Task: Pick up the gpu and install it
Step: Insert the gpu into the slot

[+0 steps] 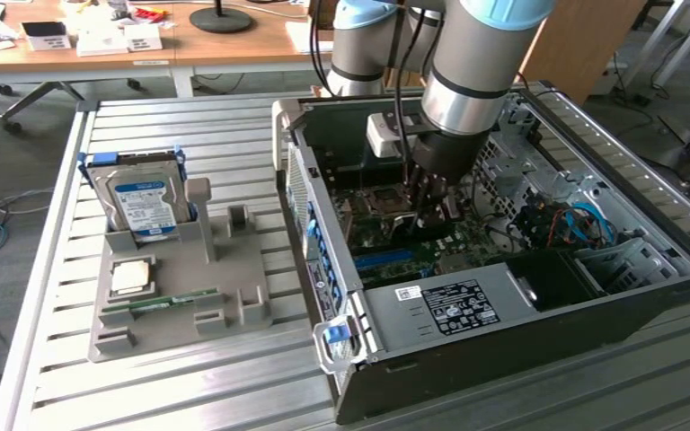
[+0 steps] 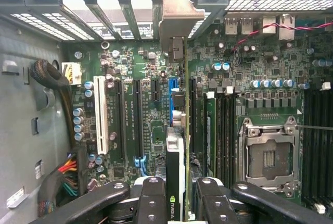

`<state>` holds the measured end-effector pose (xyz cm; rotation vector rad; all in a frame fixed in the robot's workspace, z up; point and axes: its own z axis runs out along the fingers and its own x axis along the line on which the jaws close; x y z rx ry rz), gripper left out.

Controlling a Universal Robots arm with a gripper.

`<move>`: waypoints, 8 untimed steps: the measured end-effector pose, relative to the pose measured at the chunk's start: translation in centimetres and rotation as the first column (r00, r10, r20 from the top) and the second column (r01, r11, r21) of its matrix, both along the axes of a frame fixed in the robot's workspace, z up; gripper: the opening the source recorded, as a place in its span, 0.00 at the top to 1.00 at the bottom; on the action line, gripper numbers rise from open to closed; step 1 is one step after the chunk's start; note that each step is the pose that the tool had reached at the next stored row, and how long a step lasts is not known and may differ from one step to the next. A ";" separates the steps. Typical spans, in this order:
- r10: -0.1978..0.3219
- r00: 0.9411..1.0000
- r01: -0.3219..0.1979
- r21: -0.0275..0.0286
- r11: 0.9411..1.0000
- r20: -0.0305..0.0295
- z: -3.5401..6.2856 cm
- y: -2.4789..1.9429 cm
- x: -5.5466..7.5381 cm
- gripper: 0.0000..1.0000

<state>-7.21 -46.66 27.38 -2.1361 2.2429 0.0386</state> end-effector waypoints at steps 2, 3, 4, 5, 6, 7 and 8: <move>0.000 1.000 0.000 0.000 1.000 0.000 -0.03 0.00 -0.1 0.73; 0.000 1.000 0.000 0.000 1.000 0.000 -0.04 -0.01 -0.1 0.73; 0.000 1.000 0.000 0.000 1.000 0.000 -0.06 -0.01 -0.2 0.73; 0.000 1.000 0.000 0.000 1.000 0.000 -0.07 -0.01 -0.2 0.73; 0.000 1.000 0.000 0.000 1.000 0.000 -0.08 -0.01 -0.2 0.73; 0.000 1.000 0.000 0.000 1.000 0.000 -0.09 -0.02 -0.2 0.73; 0.000 1.000 0.000 0.000 1.000 0.000 -0.10 -0.02 -0.3 0.73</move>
